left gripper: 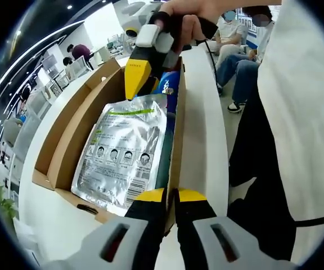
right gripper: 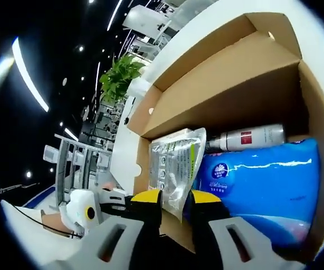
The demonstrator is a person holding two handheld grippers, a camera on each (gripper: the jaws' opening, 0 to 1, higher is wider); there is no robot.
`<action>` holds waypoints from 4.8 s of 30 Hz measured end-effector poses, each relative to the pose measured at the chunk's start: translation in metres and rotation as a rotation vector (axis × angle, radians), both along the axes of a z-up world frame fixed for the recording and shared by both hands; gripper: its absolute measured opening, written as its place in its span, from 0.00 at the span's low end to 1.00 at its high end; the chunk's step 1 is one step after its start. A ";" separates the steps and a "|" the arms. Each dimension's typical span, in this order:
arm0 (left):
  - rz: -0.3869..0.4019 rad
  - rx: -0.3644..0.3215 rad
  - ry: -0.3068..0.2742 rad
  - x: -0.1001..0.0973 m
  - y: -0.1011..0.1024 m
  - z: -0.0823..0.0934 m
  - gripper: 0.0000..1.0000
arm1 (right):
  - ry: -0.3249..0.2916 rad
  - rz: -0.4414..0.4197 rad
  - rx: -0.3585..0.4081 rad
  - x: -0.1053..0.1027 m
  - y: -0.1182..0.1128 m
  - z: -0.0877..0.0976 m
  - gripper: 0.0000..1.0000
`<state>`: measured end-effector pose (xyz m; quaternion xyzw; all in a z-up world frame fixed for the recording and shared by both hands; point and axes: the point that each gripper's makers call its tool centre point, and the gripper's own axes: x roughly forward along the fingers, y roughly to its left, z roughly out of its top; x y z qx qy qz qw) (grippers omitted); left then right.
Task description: Operate the shoe box by opening the lid, removing the specified soft item, and placing it in the target area until the item is outside and the box remains undamaged.
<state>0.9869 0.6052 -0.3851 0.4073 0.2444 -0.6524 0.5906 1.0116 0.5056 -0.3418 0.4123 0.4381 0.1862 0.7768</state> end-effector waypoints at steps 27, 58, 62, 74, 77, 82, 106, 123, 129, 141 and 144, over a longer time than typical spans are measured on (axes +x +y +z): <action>0.001 -0.001 -0.002 0.001 0.000 0.000 0.06 | -0.101 -0.001 0.188 0.030 0.030 0.030 0.08; -0.003 -0.003 0.000 0.000 -0.001 0.001 0.06 | -0.023 -0.020 0.056 0.039 0.025 -0.001 0.03; -0.003 -0.002 0.001 0.001 0.000 0.000 0.06 | -0.017 -0.021 0.051 0.038 0.029 -0.001 0.01; -0.002 0.000 0.001 0.001 0.000 0.000 0.06 | 0.021 -0.016 -0.122 0.036 0.027 -0.018 0.00; 0.000 -0.001 0.000 0.001 0.000 0.000 0.06 | -0.006 -0.024 -0.075 0.036 0.026 -0.011 0.00; 0.003 -0.001 0.000 0.001 0.000 0.001 0.06 | -0.034 -0.019 -0.029 0.037 0.027 -0.003 0.00; -0.004 0.013 -0.004 0.001 0.000 -0.001 0.06 | -0.044 -0.027 0.047 0.018 0.009 0.030 0.00; -0.003 0.027 -0.002 0.000 0.000 -0.001 0.05 | -0.107 -0.010 0.030 0.009 -0.002 0.049 0.00; -0.001 0.024 -0.002 0.000 0.001 0.000 0.05 | -0.121 -0.019 0.024 0.009 -0.006 0.058 0.00; -0.008 0.016 -0.005 0.000 0.001 0.000 0.05 | -0.139 -0.055 -0.008 -0.002 -0.042 0.063 0.00; -0.011 0.016 -0.005 0.000 0.001 0.000 0.05 | -0.151 -0.086 0.001 -0.004 -0.054 0.069 0.00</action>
